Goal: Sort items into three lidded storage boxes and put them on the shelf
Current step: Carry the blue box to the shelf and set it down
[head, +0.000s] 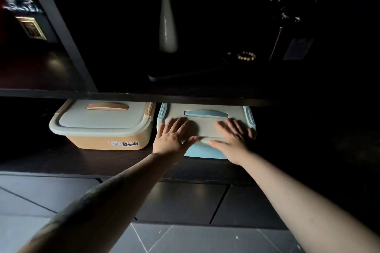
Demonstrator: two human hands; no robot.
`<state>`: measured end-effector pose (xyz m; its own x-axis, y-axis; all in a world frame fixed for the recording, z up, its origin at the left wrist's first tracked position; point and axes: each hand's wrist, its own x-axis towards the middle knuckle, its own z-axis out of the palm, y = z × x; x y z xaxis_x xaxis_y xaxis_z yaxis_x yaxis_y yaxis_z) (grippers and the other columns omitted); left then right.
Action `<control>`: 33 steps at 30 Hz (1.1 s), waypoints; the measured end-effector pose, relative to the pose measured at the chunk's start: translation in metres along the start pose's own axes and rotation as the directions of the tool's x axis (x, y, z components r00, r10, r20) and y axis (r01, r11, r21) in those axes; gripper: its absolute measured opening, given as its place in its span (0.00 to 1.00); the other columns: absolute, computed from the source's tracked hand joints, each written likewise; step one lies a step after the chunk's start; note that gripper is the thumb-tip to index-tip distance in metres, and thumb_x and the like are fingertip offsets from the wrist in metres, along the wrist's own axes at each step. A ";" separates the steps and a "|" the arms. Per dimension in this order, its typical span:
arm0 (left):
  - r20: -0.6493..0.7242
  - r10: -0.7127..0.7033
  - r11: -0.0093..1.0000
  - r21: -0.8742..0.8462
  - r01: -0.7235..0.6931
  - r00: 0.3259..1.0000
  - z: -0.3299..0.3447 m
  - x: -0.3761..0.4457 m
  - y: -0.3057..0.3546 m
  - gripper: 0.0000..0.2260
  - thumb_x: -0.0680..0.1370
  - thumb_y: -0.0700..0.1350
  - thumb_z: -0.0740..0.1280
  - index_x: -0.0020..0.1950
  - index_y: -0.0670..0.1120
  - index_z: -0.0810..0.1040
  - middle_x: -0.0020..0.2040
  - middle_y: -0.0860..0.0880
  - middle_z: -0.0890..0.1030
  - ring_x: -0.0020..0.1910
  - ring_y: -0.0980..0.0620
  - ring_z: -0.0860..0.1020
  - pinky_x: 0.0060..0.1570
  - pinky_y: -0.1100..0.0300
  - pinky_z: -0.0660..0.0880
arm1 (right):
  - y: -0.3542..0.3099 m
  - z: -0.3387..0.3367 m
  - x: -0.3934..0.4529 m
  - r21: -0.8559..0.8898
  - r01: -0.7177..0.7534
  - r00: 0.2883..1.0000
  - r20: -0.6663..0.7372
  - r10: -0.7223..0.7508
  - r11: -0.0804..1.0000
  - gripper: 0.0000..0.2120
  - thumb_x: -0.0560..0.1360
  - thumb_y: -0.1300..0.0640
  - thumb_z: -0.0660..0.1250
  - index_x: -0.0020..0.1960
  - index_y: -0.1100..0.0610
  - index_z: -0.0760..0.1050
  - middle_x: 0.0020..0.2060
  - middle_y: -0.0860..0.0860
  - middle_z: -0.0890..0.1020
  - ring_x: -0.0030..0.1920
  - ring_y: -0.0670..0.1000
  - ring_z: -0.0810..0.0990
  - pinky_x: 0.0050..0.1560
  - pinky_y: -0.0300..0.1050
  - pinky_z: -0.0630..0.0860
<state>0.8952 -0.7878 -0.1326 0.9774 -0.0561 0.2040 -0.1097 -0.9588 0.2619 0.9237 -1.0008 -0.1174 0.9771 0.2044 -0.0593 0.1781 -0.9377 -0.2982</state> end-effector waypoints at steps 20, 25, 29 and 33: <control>-0.250 -0.880 0.467 -0.296 0.833 0.405 -0.138 -0.307 -0.115 0.12 0.75 0.56 0.65 0.58 0.58 0.76 0.54 0.60 0.78 0.51 0.60 0.77 0.43 0.66 0.67 | -0.277 0.063 -0.114 0.074 0.759 0.651 -0.053 -0.757 0.647 0.24 0.55 0.60 0.79 0.51 0.56 0.82 0.54 0.55 0.82 0.59 0.57 0.79 0.69 0.62 0.58; -0.277 -0.953 0.209 -0.294 0.933 0.126 -0.172 -0.413 -0.152 0.14 0.76 0.59 0.62 0.60 0.58 0.74 0.58 0.62 0.76 0.56 0.59 0.76 0.51 0.61 0.72 | -0.385 0.102 -0.166 0.111 0.896 0.419 0.108 -0.902 0.430 0.24 0.70 0.49 0.69 0.65 0.49 0.74 0.66 0.46 0.72 0.71 0.47 0.65 0.74 0.49 0.37; -0.276 -0.961 0.053 -0.303 0.951 -0.034 -0.196 -0.491 -0.182 0.14 0.77 0.58 0.62 0.61 0.57 0.75 0.60 0.62 0.75 0.59 0.61 0.74 0.57 0.61 0.71 | -0.470 0.138 -0.216 0.207 0.943 0.238 0.125 -0.963 0.260 0.22 0.66 0.52 0.74 0.59 0.52 0.78 0.60 0.50 0.78 0.66 0.52 0.72 0.74 0.52 0.45; -0.339 -0.922 -0.060 -0.349 0.935 -0.185 -0.230 -0.563 -0.207 0.14 0.76 0.56 0.63 0.60 0.56 0.76 0.59 0.61 0.76 0.58 0.60 0.75 0.57 0.61 0.71 | -0.554 0.168 -0.273 0.242 0.965 0.063 0.147 -0.987 0.098 0.22 0.70 0.47 0.68 0.64 0.48 0.74 0.64 0.46 0.74 0.70 0.47 0.67 0.73 0.49 0.38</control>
<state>0.3262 -0.4937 -0.0845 -0.1412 0.9892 0.0402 0.8576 0.1019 0.5041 0.5385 -0.4899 -0.0956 -0.1310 0.9799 0.1507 0.9325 0.1734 -0.3169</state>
